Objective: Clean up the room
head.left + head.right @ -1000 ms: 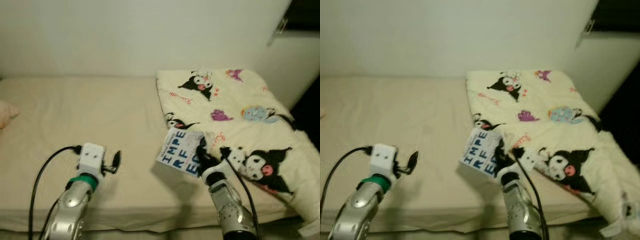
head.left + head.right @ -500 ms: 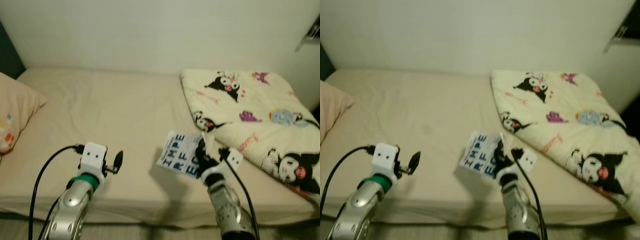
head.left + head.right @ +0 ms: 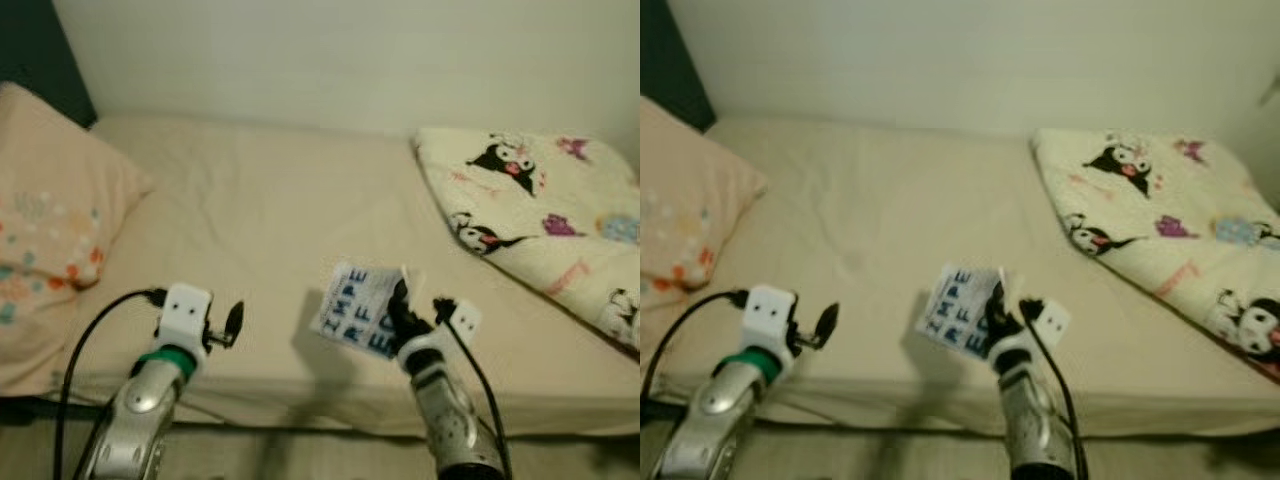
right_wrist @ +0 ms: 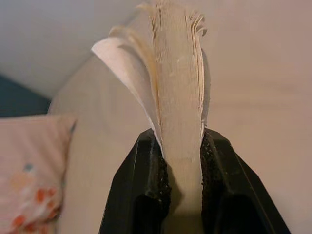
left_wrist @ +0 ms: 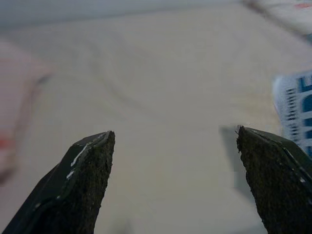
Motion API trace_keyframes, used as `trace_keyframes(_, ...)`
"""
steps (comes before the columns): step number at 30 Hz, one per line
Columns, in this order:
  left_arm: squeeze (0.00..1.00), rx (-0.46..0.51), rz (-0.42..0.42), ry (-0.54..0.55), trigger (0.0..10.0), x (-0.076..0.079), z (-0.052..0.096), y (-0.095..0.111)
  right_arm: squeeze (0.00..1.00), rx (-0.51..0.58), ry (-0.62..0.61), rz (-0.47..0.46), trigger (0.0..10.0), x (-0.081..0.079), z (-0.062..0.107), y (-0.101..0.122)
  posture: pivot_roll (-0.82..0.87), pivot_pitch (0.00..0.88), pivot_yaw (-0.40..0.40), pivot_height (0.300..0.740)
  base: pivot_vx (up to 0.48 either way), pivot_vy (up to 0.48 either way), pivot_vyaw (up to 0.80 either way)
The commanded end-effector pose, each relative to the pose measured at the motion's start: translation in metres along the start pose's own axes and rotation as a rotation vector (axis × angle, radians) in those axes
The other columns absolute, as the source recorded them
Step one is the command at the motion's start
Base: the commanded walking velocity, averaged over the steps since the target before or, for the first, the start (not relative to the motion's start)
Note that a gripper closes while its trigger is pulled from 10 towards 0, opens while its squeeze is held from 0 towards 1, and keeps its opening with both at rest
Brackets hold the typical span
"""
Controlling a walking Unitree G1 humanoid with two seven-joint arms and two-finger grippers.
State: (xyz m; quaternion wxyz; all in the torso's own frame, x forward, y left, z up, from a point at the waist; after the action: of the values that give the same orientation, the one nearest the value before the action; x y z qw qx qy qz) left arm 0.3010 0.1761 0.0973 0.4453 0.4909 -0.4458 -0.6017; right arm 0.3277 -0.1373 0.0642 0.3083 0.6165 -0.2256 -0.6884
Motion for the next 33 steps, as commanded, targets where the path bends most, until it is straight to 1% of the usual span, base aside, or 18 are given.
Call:
trace_keyframes(1, 0.0, -0.015, 0.016, -0.005, 10.0, 0.004, 0.0029, -0.0044, 0.0, 0.014, 0.002, -0.014, 10.0, 0.0, 0.002, 0.0008, 0.15, 0.023, -0.002, 0.697, 0.0, 0.48, 0.0)
trace_keyframes(10, 0.0, -0.021, 0.015, -0.001, 10.0, 0.0028, 0.0044, -0.0054, 0.0, 0.004, 0.003, -0.013, 10.0, -0.0001, 0.0019, -0.002, 0.16, 0.032, -0.002, 0.697, 0.0, 0.48, 0.0)
trace_keyframes(12, 0.0, -0.025, 0.011, -0.008, 10.0, 0.0024, 0.0052, -0.0062, 0.0, 0.006, 0.002, -0.022, 10.0, -0.001, 0.0016, -0.0029, 0.16, 0.03, 0.001, 0.697, 0.0, 0.0, 0.0)
trace_keyframes(14, 0.0, -0.047, -0.036, -0.048, 10.0, 0.0052, 0.0054, -0.0081, 0.0, 0.007, 0.0, -0.027, 10.0, -0.0011, 0.0014, -0.0033, 0.16, 0.029, 0.002, 0.697, 0.0, 0.0, 0.0)
trace_keyframes(15, 0.0, -0.047, -0.036, -0.048, 10.0, 0.0052, 0.0054, -0.0081, 0.0, 0.007, 0.0, -0.027, 10.0, -0.0011, 0.0014, -0.0033, 0.16, 0.029, 0.002, 0.697, 0.0, 0.0, 0.0)
trace_keyframes(16, 0.0, -0.064, -0.03, -0.069, 10.0, 0.0073, 0.0059, -0.0099, 0.0, 0.005, -0.001, -0.028, 10.0, -0.0009, 0.0011, -0.0037, 0.16, 0.029, 0.003, 0.697, 0.0, -0.48, 0.0)
trace_keyframes(24, 0.0, -0.078, -0.002, -0.066, 10.0, 0.0064, 0.0072, -0.0115, 0.0, 0.01, -0.01, -0.038, 10.0, 0.0008, 0.0012, -0.0037, 0.16, 0.028, 0.007, 0.697, 0.0, -0.48, 0.0)
trace_keyframes(29, 0.0, -0.078, -0.002, -0.066, 10.0, 0.006, 0.0054, -0.0103, 0.0, 0.011, -0.012, -0.041, 10.0, 0.0014, 0.0005, -0.0033, 0.16, 0.033, 0.008, 0.697, 0.0, -0.48, 0.0)
trace_keyframes(30, 0.0, -0.074, 0.005, -0.057, 10.0, 0.0054, 0.0028, -0.0091, 0.0, 0.012, -0.014, -0.042, 10.0, 0.0011, -0.0001, -0.0026, 0.16, 0.04, 0.008, 0.697, 0.0, 0.0, 0.0)
trace_keyframes(33, 0.0, -0.078, -0.011, -0.053, 10.0, 0.0063, -0.0023, -0.008, 0.0, 0.023, -0.013, -0.046, 10.0, -0.0023, -0.0014, -0.0001, 0.15, 0.048, 0.02, 0.697, 0.0, 0.0, 0.0)
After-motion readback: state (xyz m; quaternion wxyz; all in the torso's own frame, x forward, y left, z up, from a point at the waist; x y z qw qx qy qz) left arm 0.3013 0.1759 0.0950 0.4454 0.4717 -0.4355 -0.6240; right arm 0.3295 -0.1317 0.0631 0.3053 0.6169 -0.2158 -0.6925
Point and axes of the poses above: a point about 5 cm out from each wrist's last joint towards the gripper, its own z axis pointing back from the gripper into the wrist, its own y axis along the axis of the wrist's last joint, x = y × z, the point moved 2 cm from there along -z, pointing out of the wrist towards the gripper, and after that the axes turned 3 degrees about -z, right-handed, at the moved point
